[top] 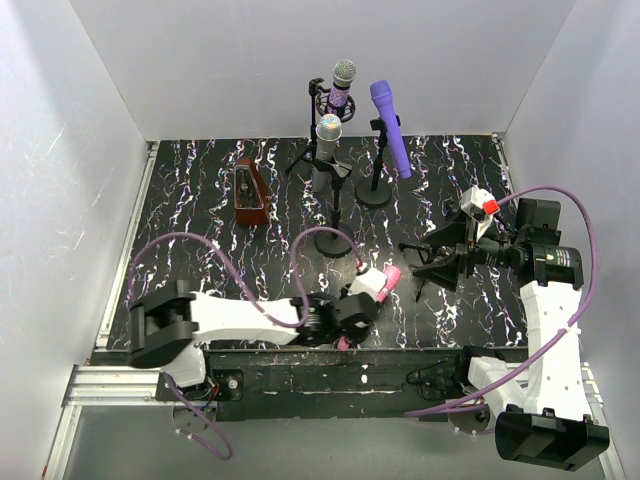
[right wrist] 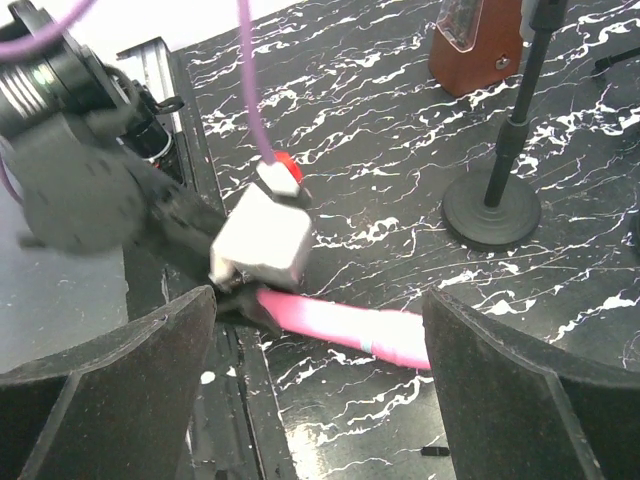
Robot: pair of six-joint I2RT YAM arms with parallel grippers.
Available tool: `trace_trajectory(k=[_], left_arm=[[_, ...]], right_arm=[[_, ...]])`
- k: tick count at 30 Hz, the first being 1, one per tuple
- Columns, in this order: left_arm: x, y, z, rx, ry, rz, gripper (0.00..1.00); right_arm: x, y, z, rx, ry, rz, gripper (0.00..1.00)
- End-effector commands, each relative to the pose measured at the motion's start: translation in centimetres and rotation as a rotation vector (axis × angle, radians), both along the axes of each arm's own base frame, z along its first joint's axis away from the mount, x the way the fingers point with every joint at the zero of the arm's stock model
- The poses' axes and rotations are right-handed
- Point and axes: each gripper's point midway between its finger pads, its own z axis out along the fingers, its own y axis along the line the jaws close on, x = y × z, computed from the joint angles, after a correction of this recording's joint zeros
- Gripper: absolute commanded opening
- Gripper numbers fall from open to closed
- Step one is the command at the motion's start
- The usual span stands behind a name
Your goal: Attach the microphones to the stand
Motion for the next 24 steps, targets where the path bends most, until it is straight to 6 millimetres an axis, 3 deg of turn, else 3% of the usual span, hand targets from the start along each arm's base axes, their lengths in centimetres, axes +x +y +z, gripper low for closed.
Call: trace_trajectory(k=[1,7,9,14,24], left_arm=[[-0.5,0.0,7.7,-0.269,-0.082,-0.088,0.0],[-1.6,3.0,12.4,-0.425,-0.18,-0.171,0.0],[-1.7,3.1,14.6,-0.496,-0.212,-0.186,0.0],[-1.6,3.1,18.2,-0.562,-0.264,-0.202,0.0],[-0.7,1.4,24.0,-0.653,-0.362,-0.205,0.0]], right_arm=[[-0.6,0.0,1.3,-0.003,-0.032,0.01,0.91],[-1.4,0.1,2.4,-0.01,-0.033,0.019,0.91],[-1.6,0.1,2.6,-0.011,-0.031,0.018,0.91],[-1.9,0.2,3.1,-0.006,-0.035,0.021,0.91],[-1.8,0.1,2.6,-0.015,-0.005,0.012,0.91]])
